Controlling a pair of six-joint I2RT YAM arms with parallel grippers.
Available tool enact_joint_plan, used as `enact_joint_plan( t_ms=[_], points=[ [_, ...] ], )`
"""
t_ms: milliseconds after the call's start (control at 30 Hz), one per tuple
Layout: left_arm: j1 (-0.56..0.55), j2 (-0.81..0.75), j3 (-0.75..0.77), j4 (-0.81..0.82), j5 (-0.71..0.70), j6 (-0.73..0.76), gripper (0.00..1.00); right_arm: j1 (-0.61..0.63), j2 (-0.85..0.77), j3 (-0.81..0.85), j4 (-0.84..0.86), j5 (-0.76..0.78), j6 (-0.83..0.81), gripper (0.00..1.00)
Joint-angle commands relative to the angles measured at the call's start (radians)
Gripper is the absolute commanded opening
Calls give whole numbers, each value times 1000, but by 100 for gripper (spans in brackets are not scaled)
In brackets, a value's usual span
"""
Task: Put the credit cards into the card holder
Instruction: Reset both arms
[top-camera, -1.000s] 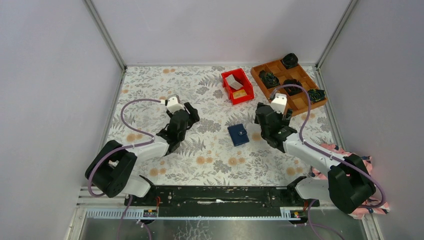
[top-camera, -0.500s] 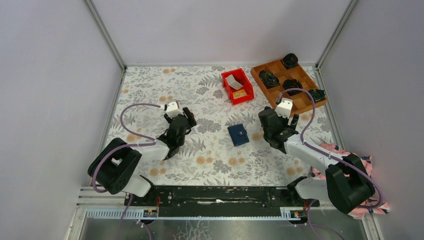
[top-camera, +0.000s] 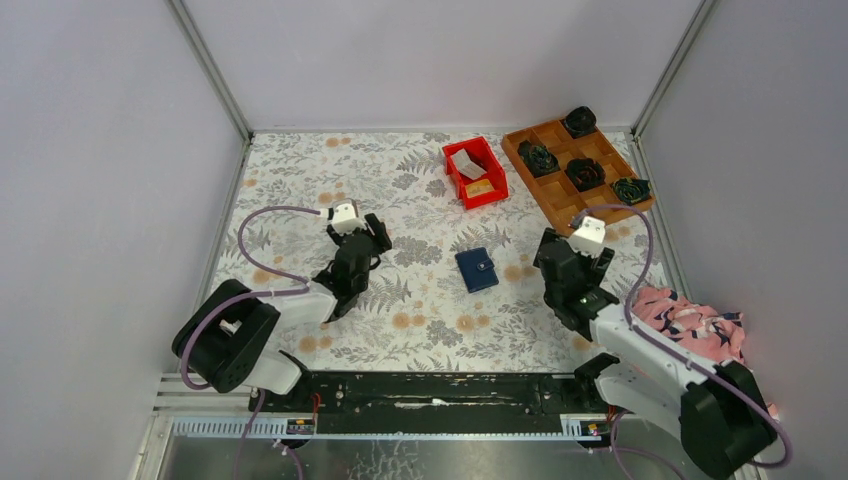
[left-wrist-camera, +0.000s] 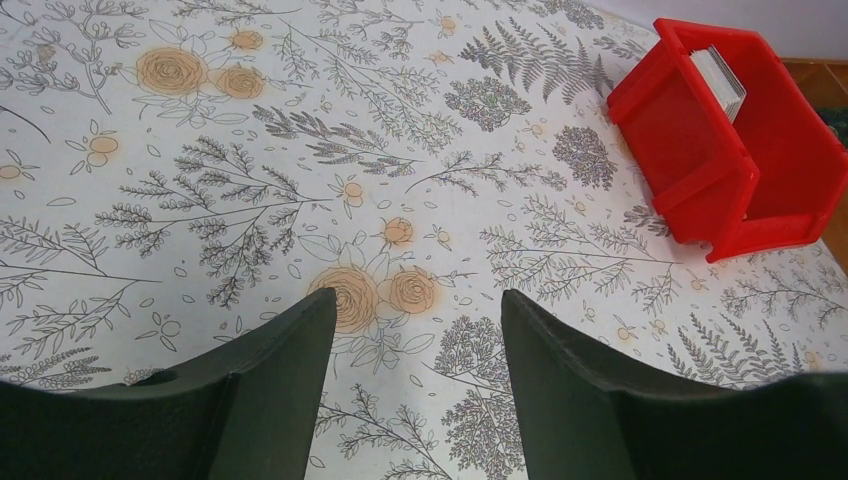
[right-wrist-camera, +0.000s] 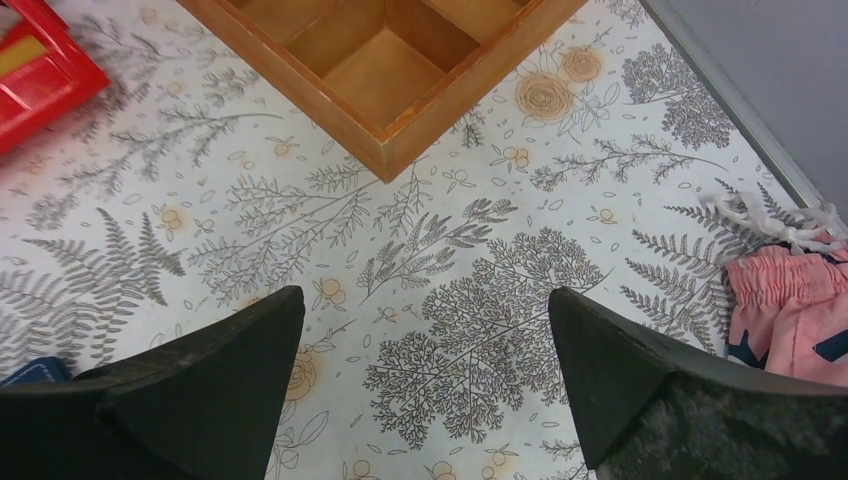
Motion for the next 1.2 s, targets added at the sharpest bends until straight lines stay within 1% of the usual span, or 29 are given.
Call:
enact_joint_plan(
  t_ms=[0,133,467,800,833,1167],
  points=[
    [-15,-13,-16,90,-50,55,69,-5,-124,-69,125,-4,-45,99],
    [-20,-12,-22,110,-59,72,69,-4,-167,-89,143,-6,-53,99],
    [-29,-27,-30,116,-69,85,69,-4,-133,-98,149,-14,-38,99],
    [-34,-31,-31,116,-80,90,70,-4,-150,-114,174,-39,-62,99],
    [-26,-10,-21,51,-37,63,69,0,-140,-107,109,-41,-47,99],
    [-26,-10,-21,51,-37,63,69,0,-140,-107,109,-41,-47,99]
  ],
)
